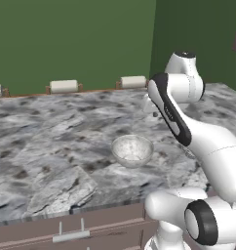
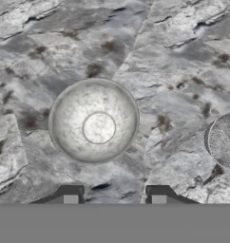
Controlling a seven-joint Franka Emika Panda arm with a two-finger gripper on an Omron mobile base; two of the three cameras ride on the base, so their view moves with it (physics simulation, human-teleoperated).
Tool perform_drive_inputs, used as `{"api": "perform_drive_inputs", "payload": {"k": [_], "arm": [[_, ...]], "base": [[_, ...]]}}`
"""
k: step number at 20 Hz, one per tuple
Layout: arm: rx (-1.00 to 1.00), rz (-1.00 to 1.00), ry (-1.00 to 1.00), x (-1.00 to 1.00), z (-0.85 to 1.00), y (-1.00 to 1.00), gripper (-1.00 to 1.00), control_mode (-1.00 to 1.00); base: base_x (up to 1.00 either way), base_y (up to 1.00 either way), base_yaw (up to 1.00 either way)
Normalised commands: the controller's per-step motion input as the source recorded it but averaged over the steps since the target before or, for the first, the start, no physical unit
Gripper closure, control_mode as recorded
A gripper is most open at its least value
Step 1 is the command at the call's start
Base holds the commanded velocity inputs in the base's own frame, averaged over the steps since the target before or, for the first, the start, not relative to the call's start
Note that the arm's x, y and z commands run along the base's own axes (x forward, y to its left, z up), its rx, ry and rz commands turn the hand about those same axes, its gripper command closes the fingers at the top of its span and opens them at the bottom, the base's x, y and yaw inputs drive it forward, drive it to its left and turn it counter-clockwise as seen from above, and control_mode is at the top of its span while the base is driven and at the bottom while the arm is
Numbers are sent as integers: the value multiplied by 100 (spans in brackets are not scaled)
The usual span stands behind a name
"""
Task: Pick the strainer and bowl and place them in the sink. Then turn on the water.
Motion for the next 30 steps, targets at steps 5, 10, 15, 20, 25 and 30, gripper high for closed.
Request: {"api": "perform_drive_inputs", "payload": {"k": [5,10,15,20,25,30], "arm": [[0,0,0,0,0,-32,-100,-100],[0,0,1,0,-5,-65,-100,-100],[0,0,3,0,-16,-60,-100,-100],[0,0,1,0,-31,-55,-100,-100],[-2,0,0,0,-42,-48,-100,-100],[0,0,2,1,-35,-37,-100,-100]], "base": [[0,0,0],[0,0,0],[0,0,0],[0,0,0],[0,0,0],[0,0,0]]}}
